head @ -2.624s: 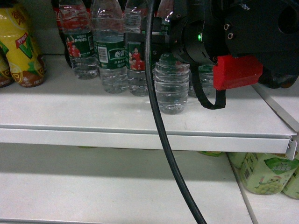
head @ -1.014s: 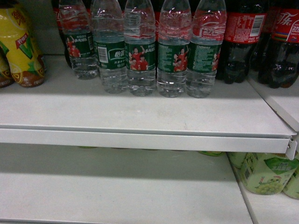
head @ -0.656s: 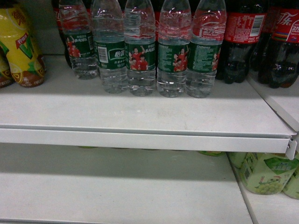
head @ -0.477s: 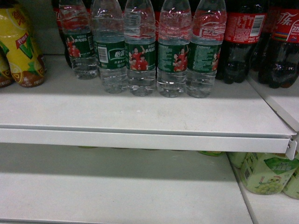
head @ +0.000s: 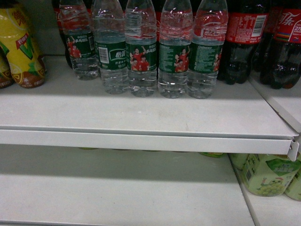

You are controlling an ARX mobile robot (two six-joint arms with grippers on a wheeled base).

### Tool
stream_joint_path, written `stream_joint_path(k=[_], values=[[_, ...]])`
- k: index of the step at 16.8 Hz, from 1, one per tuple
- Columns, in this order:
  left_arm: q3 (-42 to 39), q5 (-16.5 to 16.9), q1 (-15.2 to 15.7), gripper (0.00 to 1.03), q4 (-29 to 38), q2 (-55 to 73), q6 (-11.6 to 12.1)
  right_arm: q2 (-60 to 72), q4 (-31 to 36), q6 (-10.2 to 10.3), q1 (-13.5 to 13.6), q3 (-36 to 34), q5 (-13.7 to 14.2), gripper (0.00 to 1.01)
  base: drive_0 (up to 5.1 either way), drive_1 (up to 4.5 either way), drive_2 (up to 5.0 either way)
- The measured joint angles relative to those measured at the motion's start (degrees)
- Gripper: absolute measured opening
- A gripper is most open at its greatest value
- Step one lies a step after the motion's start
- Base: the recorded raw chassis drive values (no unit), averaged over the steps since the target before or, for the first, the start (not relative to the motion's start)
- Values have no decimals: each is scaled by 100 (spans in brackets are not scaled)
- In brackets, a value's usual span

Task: Move water from second to third shelf

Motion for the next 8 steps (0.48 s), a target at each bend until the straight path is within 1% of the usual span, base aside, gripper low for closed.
stream_joint_path(k=[8], values=[[0,0,0,98,0,0,0,0,2,2,0,0,-2,43,0,0,0]])
